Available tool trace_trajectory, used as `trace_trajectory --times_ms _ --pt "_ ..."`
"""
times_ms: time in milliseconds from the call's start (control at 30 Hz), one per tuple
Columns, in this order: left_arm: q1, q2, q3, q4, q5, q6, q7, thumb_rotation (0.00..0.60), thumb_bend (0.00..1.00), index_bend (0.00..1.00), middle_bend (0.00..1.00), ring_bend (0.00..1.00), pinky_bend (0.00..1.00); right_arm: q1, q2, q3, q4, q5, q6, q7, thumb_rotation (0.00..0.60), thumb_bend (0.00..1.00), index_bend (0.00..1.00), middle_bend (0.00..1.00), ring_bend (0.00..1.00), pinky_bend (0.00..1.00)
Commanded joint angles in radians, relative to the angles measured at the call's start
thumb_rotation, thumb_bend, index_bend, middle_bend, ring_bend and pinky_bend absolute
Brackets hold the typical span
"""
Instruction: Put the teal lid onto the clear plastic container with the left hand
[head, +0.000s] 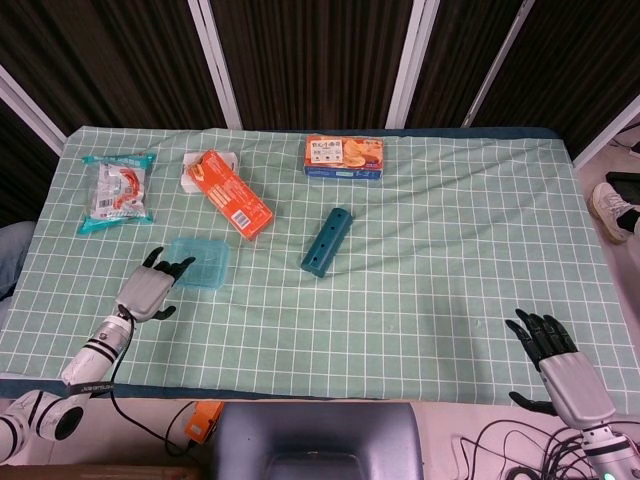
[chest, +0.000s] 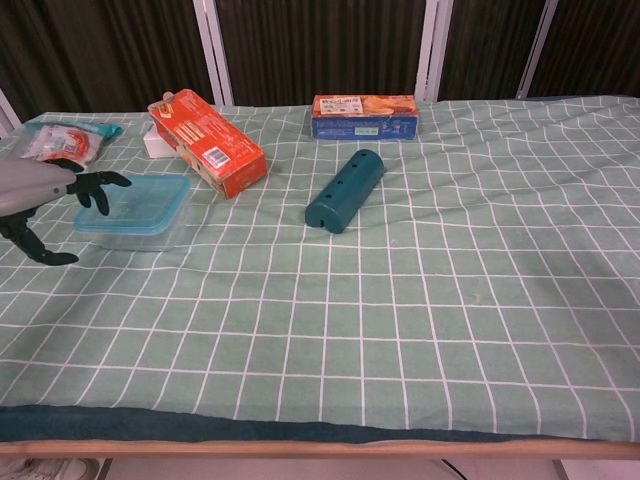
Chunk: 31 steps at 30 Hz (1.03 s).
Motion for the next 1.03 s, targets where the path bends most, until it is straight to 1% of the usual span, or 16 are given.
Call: trace_trajectory --times_ms 33,67,133,267,333,400,433,467,500,567,600,667,700,767,867,1033 --pt "0.011 0.030 -0.032 -0.053 0.050 0.106 -0.006 0.600 0.23 0.00 0.15 0.15 0.00 0.000 0.000 0.000 0.000 -0.001 0.000 0.001 0.600 0.16 0.00 0.00 0.00 0.00" --pt "0.015 0.040 -0.038 -0.070 0.061 0.131 -0.011 0.600 0.24 0.00 0.10 0.11 0.00 0.000 0.001 0.000 0.001 -0.001 0.001 0.001 0.600 0.16 0.00 0.00 0.00 0.00" --pt "0.031 0.067 -0.045 -0.122 0.089 0.188 -0.024 0.600 0.24 0.00 0.06 0.05 0.00 -0.001 0.001 -0.001 0.001 -0.004 0.004 0.001 0.600 0.16 0.00 0.00 0.00 0.00" --pt "0.090 0.116 -0.023 -0.228 0.153 0.305 -0.050 0.600 0.25 0.00 0.03 0.02 0.00 -0.003 0.000 -0.004 0.003 -0.011 0.007 -0.002 0.600 0.16 0.00 0.00 0.00 0.00" --pt "0.147 0.134 0.013 -0.275 0.188 0.379 -0.074 0.600 0.25 0.00 0.02 0.01 0.00 -0.002 -0.001 -0.005 0.004 -0.012 0.005 -0.004 0.600 0.16 0.00 0.00 0.00 0.00" --pt "0.217 0.145 0.058 -0.298 0.223 0.461 -0.093 0.600 0.26 0.00 0.00 0.00 0.00 -0.002 -0.002 -0.006 0.003 -0.012 0.002 -0.008 0.600 0.16 0.00 0.00 0.00 0.00" --pt "0.248 0.146 0.078 -0.299 0.231 0.491 -0.094 0.600 0.26 0.00 0.00 0.00 0.00 -0.002 -0.002 -0.007 0.003 -0.012 0.001 -0.009 0.600 0.16 0.00 0.00 0.00 0.00" --pt "0.305 0.148 0.111 -0.300 0.228 0.537 -0.088 0.600 0.26 0.00 0.00 0.00 0.00 -0.002 -0.002 -0.008 0.002 -0.014 0.001 -0.012 0.600 0.16 0.00 0.00 0.00 0.00" --pt "0.344 0.144 0.132 -0.297 0.227 0.569 -0.077 0.600 0.26 0.00 0.00 0.00 0.00 -0.003 -0.004 -0.008 0.003 -0.015 0.002 -0.015 0.600 0.16 0.00 0.00 0.00 0.00" --pt "0.417 0.122 0.165 -0.274 0.216 0.623 -0.062 0.600 0.26 0.00 0.00 0.00 0.00 -0.003 -0.008 -0.011 0.002 -0.019 0.000 -0.027 0.600 0.16 0.00 0.00 0.00 0.00" --pt "0.439 0.105 0.172 -0.251 0.220 0.642 -0.072 0.600 0.26 0.00 0.00 0.00 0.00 -0.003 -0.010 -0.012 0.002 -0.022 -0.002 -0.034 0.600 0.16 0.00 0.00 0.00 0.00" --pt "0.466 0.066 0.169 -0.188 0.220 0.664 -0.102 0.600 0.26 0.00 0.00 0.00 0.00 -0.005 -0.015 -0.014 0.000 -0.028 0.001 -0.049 0.600 0.16 0.00 0.00 0.00 0.00" --pt "0.466 0.067 0.175 -0.168 0.218 0.645 -0.071 0.600 0.26 0.00 0.00 0.00 0.00 -0.008 -0.018 -0.016 0.000 -0.035 0.007 -0.058 0.600 0.16 0.00 0.00 0.00 0.00" --pt "0.464 0.066 0.164 -0.170 0.249 0.668 -0.108 0.600 0.27 0.00 0.00 0.00 0.00 -0.014 -0.020 -0.022 0.002 -0.047 0.017 -0.064 0.600 0.16 0.00 0.00 0.00 0.00" --pt "0.473 0.055 0.152 -0.135 0.288 0.712 -0.135 0.600 0.27 0.00 0.00 0.00 0.00 -0.025 -0.024 -0.028 0.011 -0.062 0.038 -0.069 0.600 0.16 0.00 0.00 0.00 0.00" --pt "0.483 0.052 0.138 -0.125 0.289 0.708 -0.133 0.600 0.27 0.00 0.00 0.00 0.00 -0.030 -0.025 -0.028 0.019 -0.063 0.049 -0.062 0.600 0.16 0.00 0.00 0.00 0.00"
